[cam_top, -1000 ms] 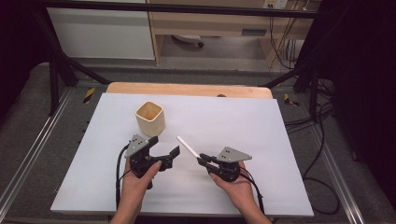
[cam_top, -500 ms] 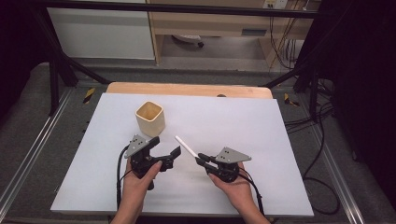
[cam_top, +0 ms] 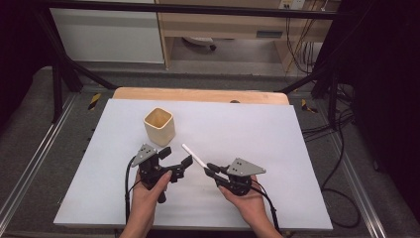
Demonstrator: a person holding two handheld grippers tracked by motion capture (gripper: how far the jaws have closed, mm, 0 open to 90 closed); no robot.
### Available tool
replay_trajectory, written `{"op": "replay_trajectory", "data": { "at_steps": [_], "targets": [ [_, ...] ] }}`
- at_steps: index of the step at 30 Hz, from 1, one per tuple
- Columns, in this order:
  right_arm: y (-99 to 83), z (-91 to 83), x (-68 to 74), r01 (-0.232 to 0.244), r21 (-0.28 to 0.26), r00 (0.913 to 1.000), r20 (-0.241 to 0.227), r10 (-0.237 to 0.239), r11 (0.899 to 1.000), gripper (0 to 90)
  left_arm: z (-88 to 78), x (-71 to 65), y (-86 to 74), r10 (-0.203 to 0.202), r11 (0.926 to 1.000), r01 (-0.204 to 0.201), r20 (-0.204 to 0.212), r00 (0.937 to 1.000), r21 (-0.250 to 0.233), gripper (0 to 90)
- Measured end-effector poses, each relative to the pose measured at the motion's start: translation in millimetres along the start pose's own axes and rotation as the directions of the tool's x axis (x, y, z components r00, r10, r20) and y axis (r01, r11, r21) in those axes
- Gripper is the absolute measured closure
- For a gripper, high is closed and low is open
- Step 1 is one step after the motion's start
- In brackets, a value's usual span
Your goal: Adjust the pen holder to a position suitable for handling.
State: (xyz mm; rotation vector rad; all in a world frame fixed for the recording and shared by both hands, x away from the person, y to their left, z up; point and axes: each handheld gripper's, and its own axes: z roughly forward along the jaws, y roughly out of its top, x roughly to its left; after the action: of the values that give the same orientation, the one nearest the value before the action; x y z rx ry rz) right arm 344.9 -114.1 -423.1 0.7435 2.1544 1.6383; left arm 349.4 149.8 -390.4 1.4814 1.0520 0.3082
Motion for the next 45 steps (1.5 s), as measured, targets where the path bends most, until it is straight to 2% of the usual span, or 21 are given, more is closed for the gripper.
{"op": "replay_trajectory", "data": {
  "at_steps": [7,15,20,21,22,29,35,41,45],
  "targets": [
    [1.3,0.5,4.5,0.007,-0.016,1.0000,-0.006,-0.007,1.000,78.9,1.0,0.9,-1.8,-0.027,0.9996,0.027,0.010,0.9996,0.000,7.3],
    [1.7,1.5,8.3,0.014,-0.027,0.9998,-0.012,-0.014,1.000,78.9,3.1,-0.8,-3.3,-0.030,0.9995,0.030,0.017,0.9994,0.007,12.0],
    [1.3,2.7,11.1,0.017,-0.029,0.9997,-0.015,-0.017,0.999,78.9,3.5,0.4,-4.2,-0.054,0.9985,0.053,0.033,0.9980,0.011,22.4],
    [1.2,3.1,12.3,0.016,-0.030,0.9997,-0.018,-0.016,0.999,78.9,3.5,0.7,-4.4,-0.058,0.9983,0.057,0.035,0.9977,0.009,27.5],
    [1.2,3.1,12.3,0.016,-0.030,0.9997,-0.018,-0.016,0.999,78.9,3.4,1.2,-4.6,-0.062,0.9981,0.062,0.038,0.9974,0.010,27.5],
    [1.1,3.8,13.8,0.013,-0.039,0.9998,-0.016,-0.013,0.999,78.9,3.0,4.3,-5.7,-0.111,0.9938,0.111,0.076,0.9909,0.006,44.5],
    [0.5,4.5,14.6,0.002,-0.039,0.9997,-0.025,-0.003,0.999,78.9,4.1,4.5,-7.2,-0.133,0.9910,0.133,0.096,0.9864,0.006,53.4],
    [-0.3,5.1,15.1,-0.011,-0.039,0.9994,-0.034,0.009,0.999,78.9,4.3,7.3,-9.7,-0.175,0.9843,0.177,0.108,0.9785,-0.005,62.4],
    [-1.6,6.6,15.8,-0.011,-0.029,0.9992,-0.039,0.010,1.000,78.9,3.7,8.3,-11.0,-0.190,0.9811,0.193,0.134,0.9727,-0.013,72.8]
  ]
}}
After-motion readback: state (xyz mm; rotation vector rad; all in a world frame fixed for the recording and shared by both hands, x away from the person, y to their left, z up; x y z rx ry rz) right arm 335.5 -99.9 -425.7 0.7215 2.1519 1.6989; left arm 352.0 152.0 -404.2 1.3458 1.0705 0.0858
